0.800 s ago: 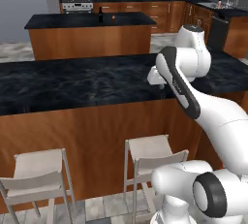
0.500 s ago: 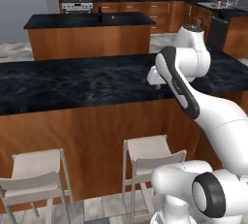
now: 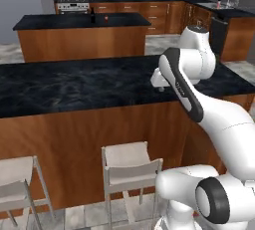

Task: Place the large bottle from the dining counter next to the other large bottle outside the sink, and place the small bottle from the dining counter next to the other small bottle inside the sink.

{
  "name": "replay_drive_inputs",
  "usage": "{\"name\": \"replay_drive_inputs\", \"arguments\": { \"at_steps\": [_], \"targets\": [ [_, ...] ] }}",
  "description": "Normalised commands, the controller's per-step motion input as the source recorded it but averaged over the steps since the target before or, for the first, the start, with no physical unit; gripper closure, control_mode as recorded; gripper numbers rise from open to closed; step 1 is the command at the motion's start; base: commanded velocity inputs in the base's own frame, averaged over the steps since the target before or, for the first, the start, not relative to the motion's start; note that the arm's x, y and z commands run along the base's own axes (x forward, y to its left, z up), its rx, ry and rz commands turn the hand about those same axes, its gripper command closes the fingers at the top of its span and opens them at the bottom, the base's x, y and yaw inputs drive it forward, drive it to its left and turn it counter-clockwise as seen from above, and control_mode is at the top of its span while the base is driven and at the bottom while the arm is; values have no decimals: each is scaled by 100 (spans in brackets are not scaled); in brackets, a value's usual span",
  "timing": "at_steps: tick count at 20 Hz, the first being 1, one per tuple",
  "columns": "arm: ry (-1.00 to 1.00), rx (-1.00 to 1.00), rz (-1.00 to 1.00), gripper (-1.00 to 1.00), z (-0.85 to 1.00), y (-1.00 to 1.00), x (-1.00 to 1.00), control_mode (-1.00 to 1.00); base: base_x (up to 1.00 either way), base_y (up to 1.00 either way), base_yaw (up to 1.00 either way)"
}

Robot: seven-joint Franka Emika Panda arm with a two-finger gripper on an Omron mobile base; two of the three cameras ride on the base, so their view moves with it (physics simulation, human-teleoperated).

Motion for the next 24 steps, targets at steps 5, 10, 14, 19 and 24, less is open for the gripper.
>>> {"name": "replay_drive_inputs", "arguments": {
  "at_steps": [5, 10, 14, 19, 24],
  "targets": [
    [0, 0, 0, -100, 0, 0, 0, 100, 0, -90, 0],
    [0, 0, 0, -100, 0, 0, 0, 100, 0, -96, 0],
    [0, 0, 0, -100, 0, 0, 0, 100, 0, -97, 0],
    [0, 0, 0, -100, 0, 0, 0, 100, 2, -99, 0],
    [0, 0, 0, -100, 0, 0, 0, 100, 15, -100, 0]
  ]
}}
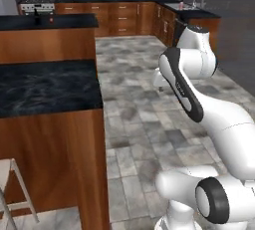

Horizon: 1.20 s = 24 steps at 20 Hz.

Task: Place the large bottle from the dining counter next to the other large bottle outside the sink, and place the small bottle from the dining counter next to the other small bottle inside the sink.

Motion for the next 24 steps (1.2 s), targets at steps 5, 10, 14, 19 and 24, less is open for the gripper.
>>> {"name": "replay_drive_inputs", "arguments": {
  "at_steps": [5, 10, 14, 19, 24],
  "targets": [
    [0, 0, 0, -100, 0, 0, 0, 100, 54, -95, 0],
    [0, 0, 0, -100, 0, 0, 0, 100, 93, -81, -5],
    [0, 0, 0, -100, 0, 0, 0, 100, 100, -63, -8],
    [0, 0, 0, -100, 0, 0, 0, 100, 100, -49, -11],
    [0, 0, 0, -100, 0, 0, 0, 100, 100, -31, -12]
  ]
}}
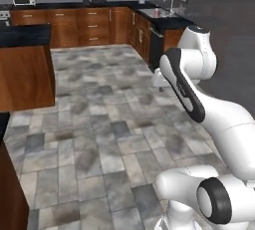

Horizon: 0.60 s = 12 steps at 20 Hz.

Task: Place the large bottle from the dining counter next to the other large bottle outside the sink, and place the small bottle from the dining counter next to the other small bottle inside the sink.

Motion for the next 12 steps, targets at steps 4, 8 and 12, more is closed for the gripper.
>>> {"name": "replay_drive_inputs", "arguments": {
  "at_steps": [4, 8, 12],
  "targets": [
    [0, 0, 0, -100, 0, 0, 0, 100, 100, -12, -12],
    [0, 0, 0, -100, 0, 0, 0, 100, 100, 0, -10],
    [0, 0, 0, -100, 0, 0, 0, 100, 100, 0, -8]
  ]
}}
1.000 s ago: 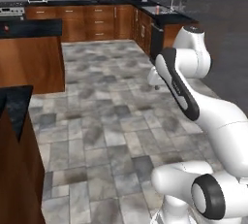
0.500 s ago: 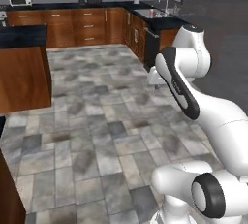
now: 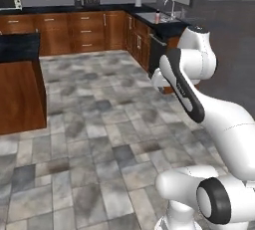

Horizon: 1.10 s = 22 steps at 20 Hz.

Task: Place the large bottle from the dining counter next to the other large bottle outside the sink, and place the small bottle from the dining counter next to the other small bottle inside the sink.

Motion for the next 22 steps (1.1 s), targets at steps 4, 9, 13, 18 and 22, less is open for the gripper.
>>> {"name": "replay_drive_inputs", "arguments": {
  "at_steps": [4, 9, 13, 18, 22],
  "targets": [
    [0, 0, 0, -100, 0, 0, 0, 100, 100, 1, -7],
    [0, 0, 0, -100, 0, 0, 0, 100, 100, 8, -5],
    [0, 0, 0, -100, 0, 0, 0, 100, 99, 23, -3],
    [0, 0, 0, -100, 0, 0, 0, 100, 89, 51, -1],
    [0, 0, 0, -100, 0, 0, 0, 100, 60, 83, 0]
  ]
}}
